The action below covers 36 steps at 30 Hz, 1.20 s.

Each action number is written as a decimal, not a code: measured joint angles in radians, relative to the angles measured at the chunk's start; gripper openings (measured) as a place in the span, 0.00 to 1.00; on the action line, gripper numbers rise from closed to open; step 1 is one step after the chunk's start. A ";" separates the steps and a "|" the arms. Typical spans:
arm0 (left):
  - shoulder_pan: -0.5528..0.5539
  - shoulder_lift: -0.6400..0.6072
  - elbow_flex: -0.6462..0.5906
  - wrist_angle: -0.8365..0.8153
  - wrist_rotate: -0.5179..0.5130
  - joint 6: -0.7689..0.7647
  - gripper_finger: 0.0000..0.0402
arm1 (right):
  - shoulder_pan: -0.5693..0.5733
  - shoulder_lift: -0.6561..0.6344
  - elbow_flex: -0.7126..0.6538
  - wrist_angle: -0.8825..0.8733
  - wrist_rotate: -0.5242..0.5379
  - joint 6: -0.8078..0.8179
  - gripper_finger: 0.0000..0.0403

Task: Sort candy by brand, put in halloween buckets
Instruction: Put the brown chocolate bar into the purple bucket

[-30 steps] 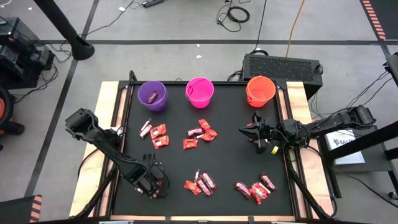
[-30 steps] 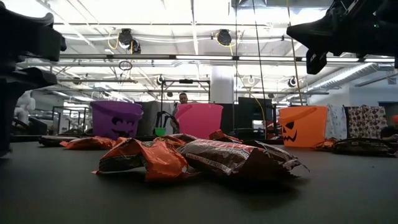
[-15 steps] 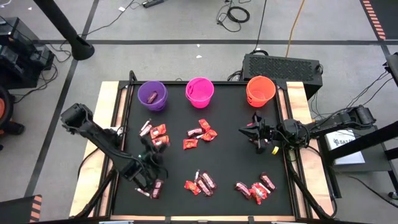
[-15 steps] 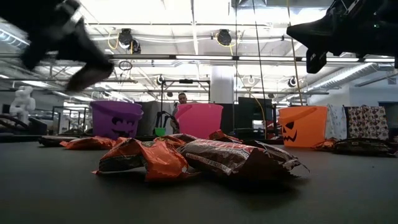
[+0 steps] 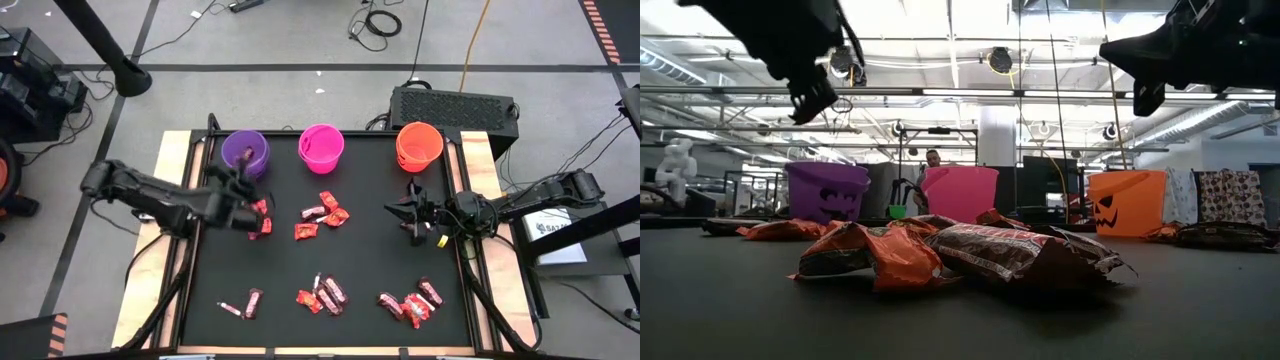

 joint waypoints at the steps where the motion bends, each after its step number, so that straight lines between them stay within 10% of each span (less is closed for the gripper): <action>1: 0.049 -0.018 0.000 0.017 0.024 0.045 0.05 | 0.000 0.000 0.000 0.000 0.000 0.000 0.00; 11: 0.510 -0.095 0.000 0.519 0.511 0.663 0.05 | -0.001 0.000 0.000 0.031 -0.004 -0.027 0.00; 19: 0.728 -0.073 0.000 0.593 0.796 0.720 0.05 | -0.001 0.000 0.000 0.034 -0.007 -0.053 0.00; 36: 0.782 -0.067 0.000 0.576 0.805 0.664 0.29 | -0.001 0.000 0.000 0.028 -0.010 -0.031 0.00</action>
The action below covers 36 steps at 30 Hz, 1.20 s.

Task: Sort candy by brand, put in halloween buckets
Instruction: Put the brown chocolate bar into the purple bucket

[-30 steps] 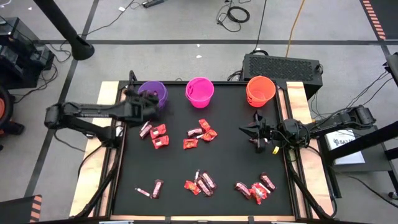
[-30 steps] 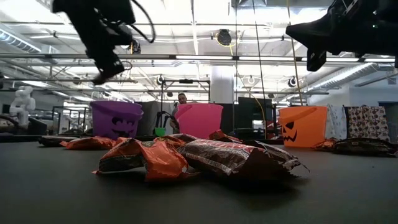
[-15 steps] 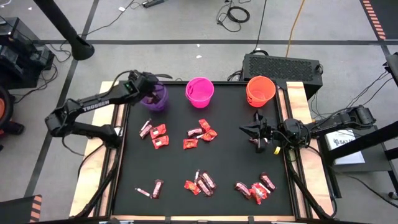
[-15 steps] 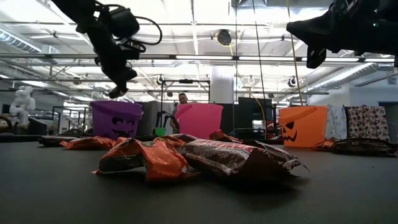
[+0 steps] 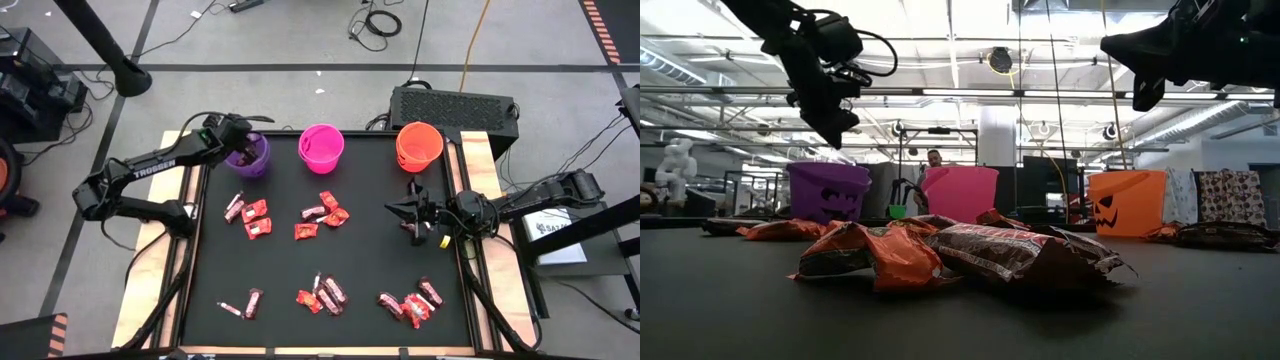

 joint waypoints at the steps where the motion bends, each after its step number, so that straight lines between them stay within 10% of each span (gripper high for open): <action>1: -0.001 0.000 0.003 -0.003 0.002 0.000 0.31 | 0.000 0.000 0.000 0.000 0.000 0.000 0.00; 11: -0.093 -0.063 0.050 -0.042 0.094 -0.064 0.33 | 0.000 0.000 0.000 -0.011 0.000 0.006 0.00; 19: -0.275 -0.084 -0.024 0.089 0.719 -0.135 0.34 | 0.000 0.000 0.000 -0.023 0.000 0.015 0.00; 36: -0.750 0.243 -0.147 0.954 0.713 -0.066 0.34 | 0.000 0.000 0.000 -0.023 0.002 0.028 0.00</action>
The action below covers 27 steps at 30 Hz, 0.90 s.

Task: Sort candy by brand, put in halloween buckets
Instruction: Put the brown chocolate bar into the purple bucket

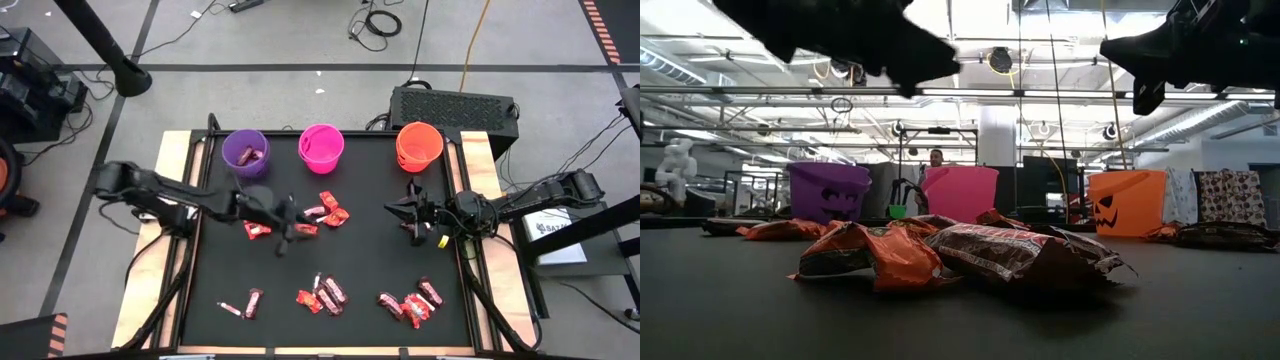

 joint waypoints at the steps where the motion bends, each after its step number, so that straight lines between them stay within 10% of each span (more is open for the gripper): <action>1: -0.021 0.043 0.000 0.070 -0.014 0.032 0.34 | 0.000 0.000 0.000 0.000 0.000 0.000 0.00; 9: -0.118 0.289 0.046 0.185 -0.296 0.058 0.34 | 0.000 0.000 0.000 -0.002 -0.001 0.003 0.00; 27: -0.312 0.549 0.487 -0.277 -0.176 0.095 0.58 | 0.000 0.000 0.000 -0.004 -0.003 0.003 0.00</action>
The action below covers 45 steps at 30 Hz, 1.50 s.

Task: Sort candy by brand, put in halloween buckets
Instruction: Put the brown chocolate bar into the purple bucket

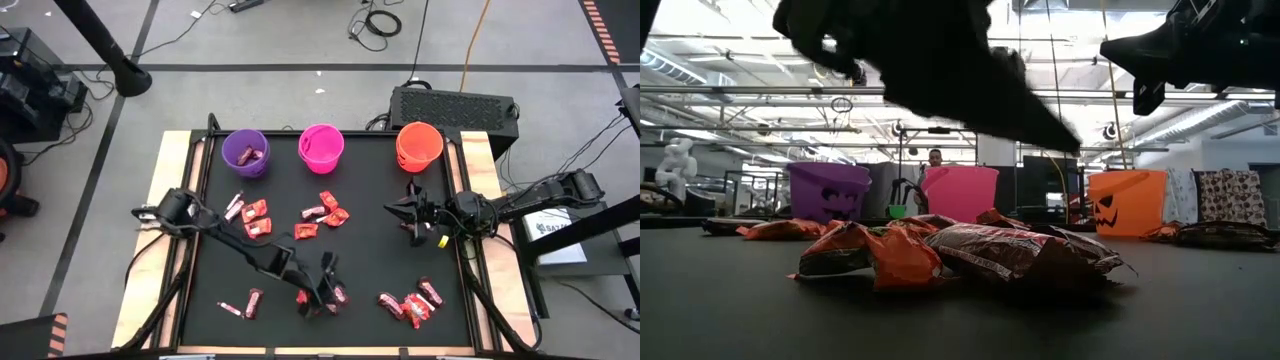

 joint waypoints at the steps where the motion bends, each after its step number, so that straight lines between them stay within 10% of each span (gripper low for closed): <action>1: 0.002 0.006 0.010 -0.035 -0.013 0.006 0.58 | 0.000 0.000 0.000 0.000 0.000 0.000 0.00; 13: 0.050 0.017 0.066 -0.299 0.034 0.052 0.58 | 0.000 0.000 0.000 -0.009 0.000 -0.003 0.00; 45: 0.068 0.004 0.071 -0.383 0.088 0.051 0.38 | 0.000 0.000 0.000 -0.011 0.000 -0.003 0.00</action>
